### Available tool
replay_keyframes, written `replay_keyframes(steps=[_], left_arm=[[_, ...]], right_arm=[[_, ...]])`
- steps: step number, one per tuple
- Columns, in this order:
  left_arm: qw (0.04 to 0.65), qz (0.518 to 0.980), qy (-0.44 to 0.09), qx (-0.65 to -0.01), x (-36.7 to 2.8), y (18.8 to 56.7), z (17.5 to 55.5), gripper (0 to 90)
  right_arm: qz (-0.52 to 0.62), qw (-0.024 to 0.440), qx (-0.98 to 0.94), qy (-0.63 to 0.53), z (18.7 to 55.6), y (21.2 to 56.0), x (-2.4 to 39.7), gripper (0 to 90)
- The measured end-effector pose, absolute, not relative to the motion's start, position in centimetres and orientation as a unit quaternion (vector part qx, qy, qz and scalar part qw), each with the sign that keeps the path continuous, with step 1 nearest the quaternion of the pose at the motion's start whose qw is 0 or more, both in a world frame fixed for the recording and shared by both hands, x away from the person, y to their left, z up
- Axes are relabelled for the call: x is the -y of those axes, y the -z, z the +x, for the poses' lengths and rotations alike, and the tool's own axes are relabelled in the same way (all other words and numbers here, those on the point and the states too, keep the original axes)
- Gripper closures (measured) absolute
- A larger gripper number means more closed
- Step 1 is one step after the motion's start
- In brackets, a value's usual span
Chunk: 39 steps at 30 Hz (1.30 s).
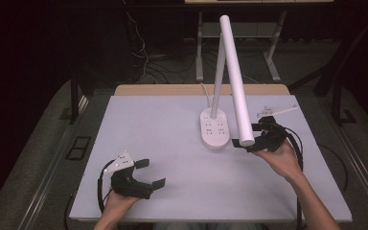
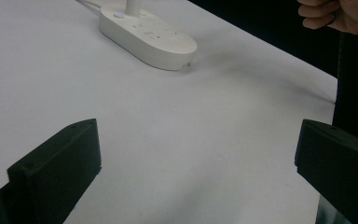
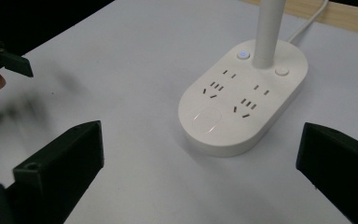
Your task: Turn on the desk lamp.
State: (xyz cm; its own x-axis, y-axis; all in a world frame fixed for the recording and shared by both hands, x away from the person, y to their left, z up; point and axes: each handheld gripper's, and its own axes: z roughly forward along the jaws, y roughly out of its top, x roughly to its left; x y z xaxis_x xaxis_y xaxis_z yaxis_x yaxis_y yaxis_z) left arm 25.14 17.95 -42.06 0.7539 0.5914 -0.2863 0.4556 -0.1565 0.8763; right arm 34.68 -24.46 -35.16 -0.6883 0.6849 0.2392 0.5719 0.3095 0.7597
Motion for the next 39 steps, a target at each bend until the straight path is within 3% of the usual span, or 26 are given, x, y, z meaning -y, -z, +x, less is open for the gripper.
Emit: replay_keyframes(steps=[39], left_arm=[[0.548,0.76,-0.059,-0.344,-18.1,42.1,25.2,0.0]], right_arm=[[0.417,0.053,-0.8,-0.427,42.8,36.9,22.8,0.4]])
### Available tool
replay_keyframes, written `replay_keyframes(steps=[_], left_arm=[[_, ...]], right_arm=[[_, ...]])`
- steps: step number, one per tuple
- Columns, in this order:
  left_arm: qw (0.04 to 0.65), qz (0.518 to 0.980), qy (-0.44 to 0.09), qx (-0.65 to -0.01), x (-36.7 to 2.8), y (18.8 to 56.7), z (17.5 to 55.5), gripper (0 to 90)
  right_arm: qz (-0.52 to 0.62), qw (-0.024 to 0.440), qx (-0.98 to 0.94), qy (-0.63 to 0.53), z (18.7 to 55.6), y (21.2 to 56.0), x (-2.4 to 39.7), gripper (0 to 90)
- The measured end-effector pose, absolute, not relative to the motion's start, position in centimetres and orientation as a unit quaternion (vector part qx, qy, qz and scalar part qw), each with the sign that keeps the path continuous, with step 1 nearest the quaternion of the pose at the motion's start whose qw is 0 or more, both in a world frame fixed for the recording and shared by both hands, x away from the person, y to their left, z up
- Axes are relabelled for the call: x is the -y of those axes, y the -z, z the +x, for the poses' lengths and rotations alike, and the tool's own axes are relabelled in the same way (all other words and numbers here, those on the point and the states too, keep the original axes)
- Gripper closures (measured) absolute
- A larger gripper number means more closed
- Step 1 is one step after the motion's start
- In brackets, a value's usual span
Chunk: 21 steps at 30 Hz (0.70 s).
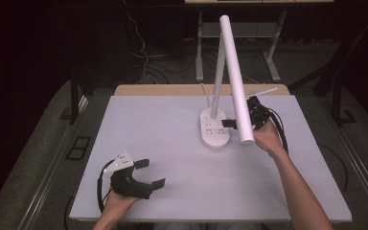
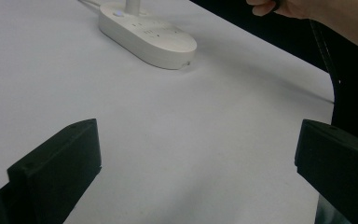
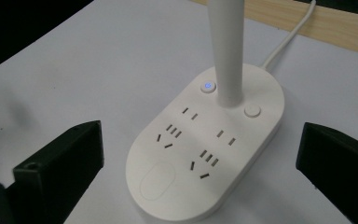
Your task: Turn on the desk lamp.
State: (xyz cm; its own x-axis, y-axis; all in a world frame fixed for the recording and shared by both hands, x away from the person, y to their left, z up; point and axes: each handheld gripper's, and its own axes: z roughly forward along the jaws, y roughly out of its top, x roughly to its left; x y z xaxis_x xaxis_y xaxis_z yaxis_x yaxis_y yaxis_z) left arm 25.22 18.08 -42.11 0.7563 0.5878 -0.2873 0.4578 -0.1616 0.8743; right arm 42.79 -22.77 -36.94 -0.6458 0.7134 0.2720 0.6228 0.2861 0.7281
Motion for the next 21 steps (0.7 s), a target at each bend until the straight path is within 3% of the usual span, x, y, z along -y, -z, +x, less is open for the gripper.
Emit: replay_keyframes(steps=[11,13,20,21], left_arm=[[0.548,0.761,-0.058,-0.342,-18.0,42.1,25.2,0.0],[0.548,0.761,-0.058,-0.342,-18.0,42.1,25.2,0.0],[0.549,0.759,-0.059,-0.344,-18.1,42.1,25.3,0.0],[0.549,0.759,-0.059,-0.344,-18.1,42.1,25.3,0.0]], right_arm=[[0.433,0.049,-0.794,-0.423,44.6,37.8,22.9,0.4],[0.433,0.047,-0.796,-0.42,45.0,37.9,23.0,6.3],[0.451,0.059,-0.793,-0.406,45.8,38.4,23.1,6.6],[0.452,0.061,-0.794,-0.403,46.1,38.4,23.2,12.6]])
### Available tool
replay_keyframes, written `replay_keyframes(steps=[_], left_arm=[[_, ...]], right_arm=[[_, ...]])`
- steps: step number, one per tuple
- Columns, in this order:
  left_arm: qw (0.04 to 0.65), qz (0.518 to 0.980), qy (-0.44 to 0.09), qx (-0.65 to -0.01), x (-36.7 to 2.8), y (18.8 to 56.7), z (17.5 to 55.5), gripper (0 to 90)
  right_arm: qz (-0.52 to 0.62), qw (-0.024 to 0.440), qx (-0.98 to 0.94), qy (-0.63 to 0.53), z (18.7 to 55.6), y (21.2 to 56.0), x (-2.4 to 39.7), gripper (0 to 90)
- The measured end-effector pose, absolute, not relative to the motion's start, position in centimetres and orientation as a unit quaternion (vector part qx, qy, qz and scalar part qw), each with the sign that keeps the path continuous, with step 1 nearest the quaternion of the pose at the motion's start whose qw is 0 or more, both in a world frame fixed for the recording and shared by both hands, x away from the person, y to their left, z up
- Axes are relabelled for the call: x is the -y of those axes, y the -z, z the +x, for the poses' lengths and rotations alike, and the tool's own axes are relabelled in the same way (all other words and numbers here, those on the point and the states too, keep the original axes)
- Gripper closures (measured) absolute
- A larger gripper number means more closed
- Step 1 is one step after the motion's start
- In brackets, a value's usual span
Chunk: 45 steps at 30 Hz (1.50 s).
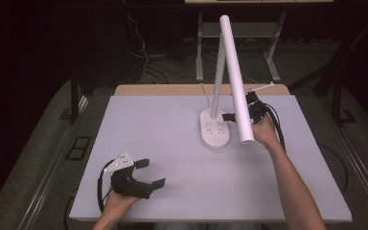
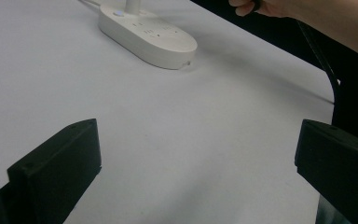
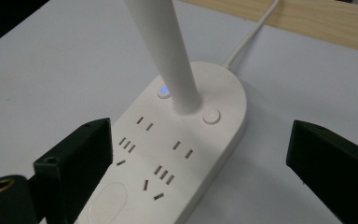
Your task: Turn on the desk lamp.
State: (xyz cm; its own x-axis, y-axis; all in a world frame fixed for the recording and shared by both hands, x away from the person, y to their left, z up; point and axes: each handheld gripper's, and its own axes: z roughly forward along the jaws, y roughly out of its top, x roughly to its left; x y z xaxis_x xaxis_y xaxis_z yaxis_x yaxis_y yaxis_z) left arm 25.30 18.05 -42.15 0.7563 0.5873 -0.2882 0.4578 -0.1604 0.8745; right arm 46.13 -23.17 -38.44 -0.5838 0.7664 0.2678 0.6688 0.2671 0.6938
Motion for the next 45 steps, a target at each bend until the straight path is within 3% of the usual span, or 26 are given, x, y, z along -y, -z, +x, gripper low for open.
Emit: replay_keyframes(steps=[4,14,25,31,36,45], left_arm=[[0.549,0.759,-0.059,-0.344,-18.1,42.1,25.3,0.0],[0.549,0.759,-0.058,-0.344,-18.1,42.1,25.3,0.0],[0.55,0.759,-0.058,-0.344,-18.1,42.1,25.4,0.0],[0.549,0.759,-0.058,-0.345,-18.2,42.1,25.4,0.0],[0.547,0.761,-0.059,-0.343,-18.1,42.2,25.4,0.0],[0.547,0.761,-0.059,-0.343,-18.2,42.2,25.4,0.0]], right_arm=[[0.455,0.063,-0.792,-0.402,46.5,38.4,23.2,15.0],[0.462,0.071,-0.789,-0.398,48.0,38.2,23.0,38.0],[0.465,0.076,-0.787,-0.398,49.0,38.3,22.7,55.8],[0.465,0.074,-0.788,-0.396,49.6,38.4,22.3,76.8],[0.462,0.065,-0.795,-0.387,49.8,38.9,21.9,89.2],[0.467,0.05,-0.799,-0.375,50.6,40.6,21.5,89.5]])
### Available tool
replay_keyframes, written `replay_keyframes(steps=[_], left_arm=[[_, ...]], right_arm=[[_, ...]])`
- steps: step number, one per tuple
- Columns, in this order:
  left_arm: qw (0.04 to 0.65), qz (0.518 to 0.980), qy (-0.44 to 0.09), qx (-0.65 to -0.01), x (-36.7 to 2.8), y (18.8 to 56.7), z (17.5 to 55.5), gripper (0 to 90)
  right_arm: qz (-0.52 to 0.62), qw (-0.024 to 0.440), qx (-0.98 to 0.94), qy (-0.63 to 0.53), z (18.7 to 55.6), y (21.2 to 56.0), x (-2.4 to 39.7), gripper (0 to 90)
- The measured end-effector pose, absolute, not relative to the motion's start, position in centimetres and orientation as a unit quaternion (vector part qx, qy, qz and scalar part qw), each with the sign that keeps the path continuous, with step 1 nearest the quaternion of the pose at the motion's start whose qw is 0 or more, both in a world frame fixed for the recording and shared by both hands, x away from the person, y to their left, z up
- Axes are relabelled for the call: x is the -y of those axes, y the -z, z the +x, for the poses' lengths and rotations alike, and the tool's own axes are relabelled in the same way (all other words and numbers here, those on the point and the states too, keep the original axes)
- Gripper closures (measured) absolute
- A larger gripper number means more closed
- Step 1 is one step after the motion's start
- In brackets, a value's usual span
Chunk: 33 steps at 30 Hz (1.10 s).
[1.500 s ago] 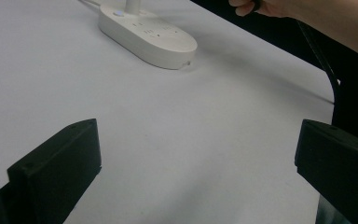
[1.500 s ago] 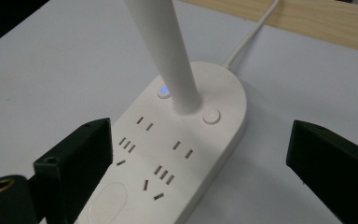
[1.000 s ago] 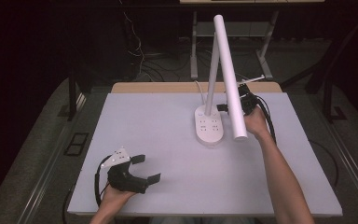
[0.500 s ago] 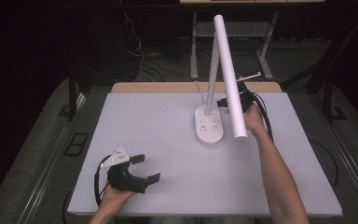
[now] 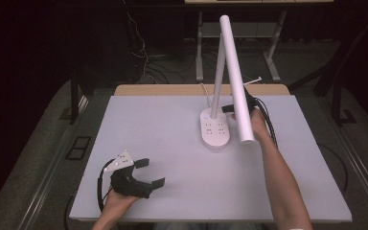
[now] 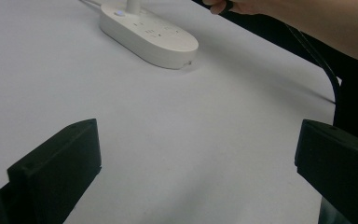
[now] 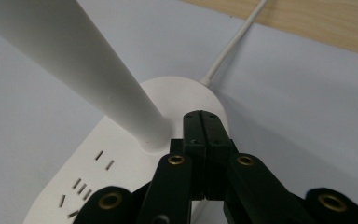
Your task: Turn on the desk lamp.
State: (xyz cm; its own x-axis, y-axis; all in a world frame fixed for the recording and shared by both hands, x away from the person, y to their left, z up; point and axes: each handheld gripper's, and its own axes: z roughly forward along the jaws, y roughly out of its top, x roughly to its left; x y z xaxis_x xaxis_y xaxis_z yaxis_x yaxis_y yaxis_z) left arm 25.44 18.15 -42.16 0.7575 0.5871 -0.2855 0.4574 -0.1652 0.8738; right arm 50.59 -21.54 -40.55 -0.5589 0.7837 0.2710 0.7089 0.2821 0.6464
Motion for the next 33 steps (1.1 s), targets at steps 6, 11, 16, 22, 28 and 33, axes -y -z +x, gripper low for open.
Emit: replay_keyframes(steps=[6,11,16,22,28,33], left_arm=[[0.546,0.762,-0.059,-0.343,-18.2,42.2,25.4,0.0],[0.546,0.762,-0.06,-0.343,-18.1,42.2,25.4,0.0],[0.547,0.761,-0.06,-0.344,-18.1,42.2,25.4,0.0],[0.545,0.763,-0.06,-0.342,-18.0,42.2,25.4,0.0],[0.544,0.764,-0.06,-0.34,-18.0,42.2,25.4,0.0],[0.544,0.764,-0.059,-0.341,-17.9,42.3,25.4,0.0]], right_arm=[[0.471,0.04,-0.798,-0.375,50.8,41.3,21.1,89.6],[0.466,0.029,-0.802,-0.373,50.8,41.7,20.8,89.6],[0.463,0.034,-0.806,-0.368,50.7,41.8,20.5,89.7],[0.461,0.028,-0.807,-0.37,50.8,41.9,20.5,89.8],[0.462,0.027,-0.805,-0.372,50.8,42.0,20.6,89.9],[0.465,0.033,-0.801,-0.375,50.6,42.1,20.5,90.0]])
